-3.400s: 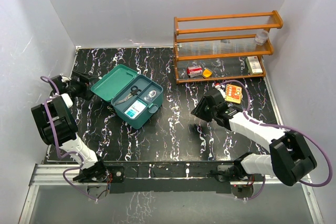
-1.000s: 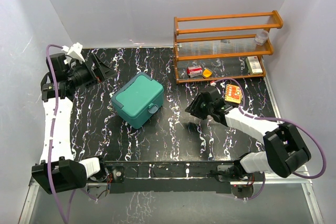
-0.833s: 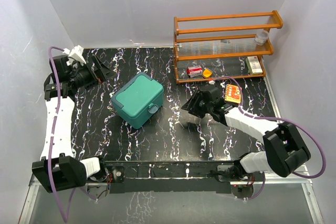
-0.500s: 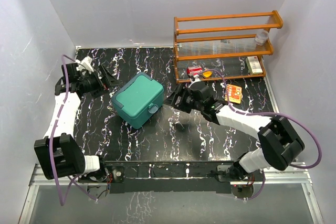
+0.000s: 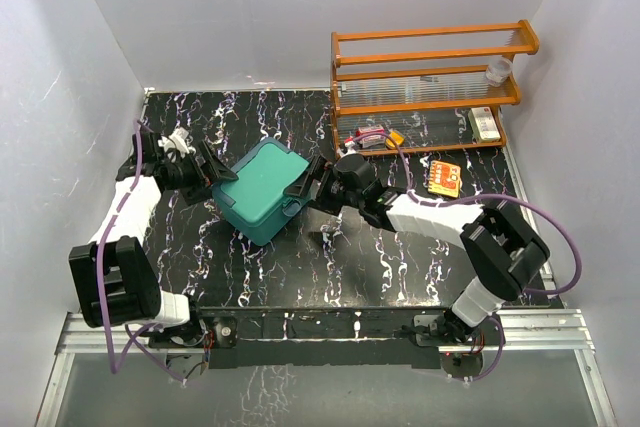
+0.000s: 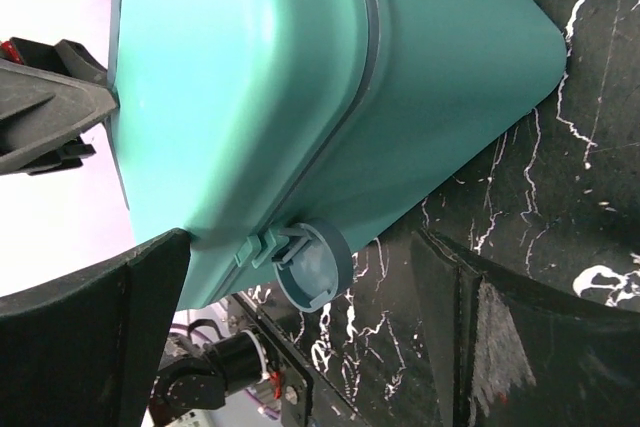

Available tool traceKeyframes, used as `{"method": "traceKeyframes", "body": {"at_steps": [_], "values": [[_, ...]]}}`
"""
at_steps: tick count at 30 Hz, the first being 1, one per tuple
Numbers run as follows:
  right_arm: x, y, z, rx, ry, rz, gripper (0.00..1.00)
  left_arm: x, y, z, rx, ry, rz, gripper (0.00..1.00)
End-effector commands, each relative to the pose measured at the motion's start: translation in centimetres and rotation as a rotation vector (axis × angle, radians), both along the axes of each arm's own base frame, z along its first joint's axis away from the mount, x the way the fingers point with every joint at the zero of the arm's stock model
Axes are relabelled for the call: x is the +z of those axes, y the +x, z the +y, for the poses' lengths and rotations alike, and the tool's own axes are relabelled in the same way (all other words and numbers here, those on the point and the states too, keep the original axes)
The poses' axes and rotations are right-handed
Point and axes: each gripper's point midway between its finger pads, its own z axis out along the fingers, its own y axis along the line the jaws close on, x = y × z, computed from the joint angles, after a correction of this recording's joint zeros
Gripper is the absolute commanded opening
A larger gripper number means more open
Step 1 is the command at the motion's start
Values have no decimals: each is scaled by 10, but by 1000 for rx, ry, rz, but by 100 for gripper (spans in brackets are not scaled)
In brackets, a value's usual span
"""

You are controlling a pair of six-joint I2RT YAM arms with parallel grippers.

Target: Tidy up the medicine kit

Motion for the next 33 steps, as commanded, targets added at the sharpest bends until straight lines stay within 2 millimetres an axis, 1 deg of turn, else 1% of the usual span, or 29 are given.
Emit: {"method": "traceKeyframes", "body": {"at_steps": [1, 5, 8, 10, 11, 13, 16, 19, 22, 24, 28, 33], "values": [[30, 13, 16, -33, 115, -38, 91, -13, -16, -2, -2, 13, 61, 89], [36, 9, 26, -8, 176, -23, 92, -25, -23, -2, 10, 45, 103, 84], [33, 9, 29, -8, 187, -1, 90, -31, -28, -4, 19, 42, 126, 78], [23, 9, 28, -33, 168, 42, 86, -32, -29, -7, 16, 29, 132, 74], [15, 9, 26, -55, 147, 77, 84, -33, -30, -9, 15, 20, 135, 72], [0, 7, 23, -79, 123, 135, 81, -26, -32, -14, 2, 0, 109, 69], [-5, 1, 26, -73, 132, 189, 78, -27, -34, -14, 1, 2, 107, 68], [2, -5, 31, -53, 154, 204, 75, -30, -33, -10, 12, 25, 110, 67], [11, -6, 30, -62, 156, 202, 71, -31, -31, -6, 26, 50, 105, 67], [16, -6, 25, -85, 142, 204, 67, -32, -28, -2, 42, 70, 101, 67], [21, -3, 14, -150, 104, 209, 63, -32, -23, 3, 71, 96, 89, 67], [30, -3, 10, -169, 105, 208, 61, -32, -20, 8, 87, 118, 86, 67]]}}
